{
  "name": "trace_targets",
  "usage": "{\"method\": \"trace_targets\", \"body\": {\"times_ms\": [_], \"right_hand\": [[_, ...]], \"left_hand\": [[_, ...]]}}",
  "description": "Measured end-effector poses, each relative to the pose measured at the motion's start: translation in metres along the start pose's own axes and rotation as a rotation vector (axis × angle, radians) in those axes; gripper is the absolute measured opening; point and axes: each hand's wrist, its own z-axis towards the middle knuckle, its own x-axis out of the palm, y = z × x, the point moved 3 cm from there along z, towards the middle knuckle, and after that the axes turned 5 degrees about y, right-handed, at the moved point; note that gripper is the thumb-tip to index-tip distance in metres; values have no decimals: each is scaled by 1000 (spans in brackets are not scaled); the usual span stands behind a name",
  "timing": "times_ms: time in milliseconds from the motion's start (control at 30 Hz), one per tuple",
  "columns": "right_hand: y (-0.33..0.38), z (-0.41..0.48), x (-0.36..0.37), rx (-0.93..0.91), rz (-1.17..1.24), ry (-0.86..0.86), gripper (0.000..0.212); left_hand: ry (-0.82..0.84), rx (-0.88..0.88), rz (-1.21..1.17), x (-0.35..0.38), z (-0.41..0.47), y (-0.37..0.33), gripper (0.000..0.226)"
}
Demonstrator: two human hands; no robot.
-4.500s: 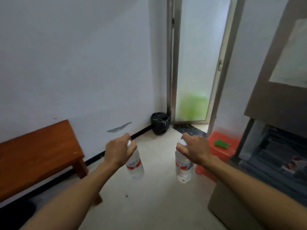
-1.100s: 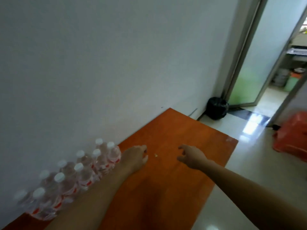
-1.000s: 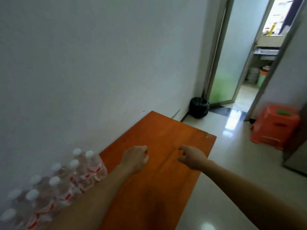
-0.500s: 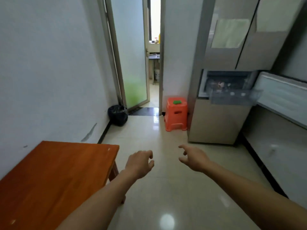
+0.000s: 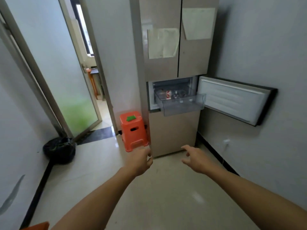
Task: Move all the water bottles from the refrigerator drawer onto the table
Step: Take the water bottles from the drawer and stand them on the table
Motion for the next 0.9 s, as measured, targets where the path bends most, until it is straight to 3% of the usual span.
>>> {"method": "trace_targets", "body": {"times_ms": [233, 467, 900], "right_hand": [[-43, 86, -49, 113, 40, -87, 52], [-119, 167, -72, 213, 54, -74, 52], [-228, 402, -137, 154, 132, -12, 50]], "left_hand": [[67, 103, 22, -18, 152, 1, 14], [147, 216, 29, 21, 269, -33, 19], [120, 74, 2, 43, 505, -29, 19]]}}
